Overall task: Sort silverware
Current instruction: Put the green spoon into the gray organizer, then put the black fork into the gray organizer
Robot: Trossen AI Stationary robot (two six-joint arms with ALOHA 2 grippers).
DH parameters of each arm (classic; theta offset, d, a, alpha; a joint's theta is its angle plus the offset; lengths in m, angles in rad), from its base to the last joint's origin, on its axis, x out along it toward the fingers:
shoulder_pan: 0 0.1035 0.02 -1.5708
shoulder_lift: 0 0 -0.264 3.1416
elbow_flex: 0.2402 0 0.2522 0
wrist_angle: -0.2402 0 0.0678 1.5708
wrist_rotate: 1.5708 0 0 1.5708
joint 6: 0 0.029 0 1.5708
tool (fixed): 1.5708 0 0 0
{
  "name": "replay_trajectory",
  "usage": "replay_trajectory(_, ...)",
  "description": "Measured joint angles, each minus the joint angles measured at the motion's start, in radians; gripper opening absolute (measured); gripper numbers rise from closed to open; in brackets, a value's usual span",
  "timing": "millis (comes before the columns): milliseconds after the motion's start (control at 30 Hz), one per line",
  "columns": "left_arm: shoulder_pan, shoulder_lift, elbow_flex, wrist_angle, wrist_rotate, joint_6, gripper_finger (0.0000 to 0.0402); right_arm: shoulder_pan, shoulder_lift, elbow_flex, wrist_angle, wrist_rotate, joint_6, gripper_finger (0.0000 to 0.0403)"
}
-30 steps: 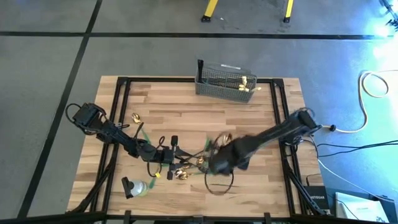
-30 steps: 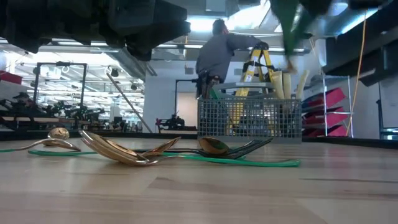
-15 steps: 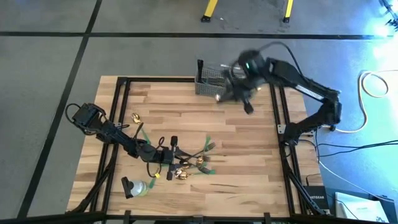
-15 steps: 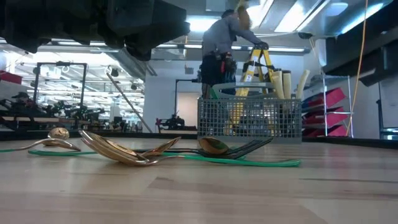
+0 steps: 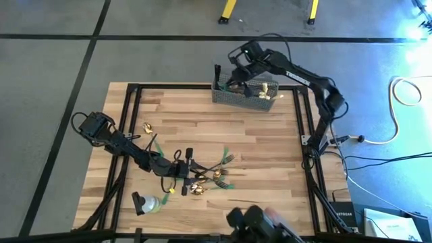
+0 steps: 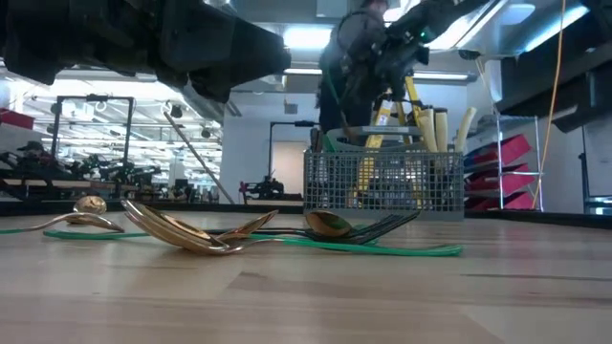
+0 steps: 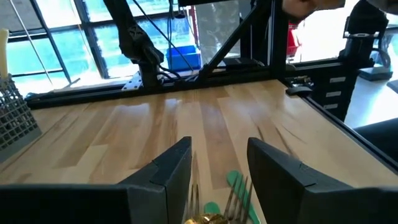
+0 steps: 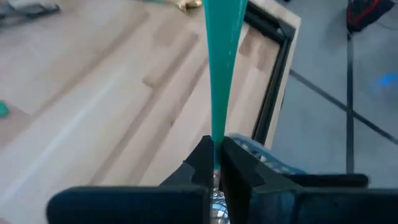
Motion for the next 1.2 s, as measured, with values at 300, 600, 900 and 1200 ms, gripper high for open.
replay_trajectory(300, 0.000, 0.000, 0.000, -0.058, -0.014, -0.007, 0.0141, 0.002, 0.073, 0.000, -0.028, 0.164, -0.040, 0.0000)
replay_trajectory(600, -0.001, 0.000, 0.000, -0.071, -0.016, -0.009, 0.0141, 0.012, 0.076, -0.002, -0.026, 0.231, 0.012, 0.0019)
replay_trajectory(900, -0.001, 0.000, 0.000, -0.070, -0.016, -0.008, 0.0141, 0.011, 0.076, -0.002, -0.029, 0.258, 0.055, 0.0077)
replay_trajectory(1200, 0.001, 0.000, 0.000, -0.070, -0.016, -0.007, 0.0141, 0.105, 0.004, -0.002, -0.121, 0.461, 0.056, 0.0090)
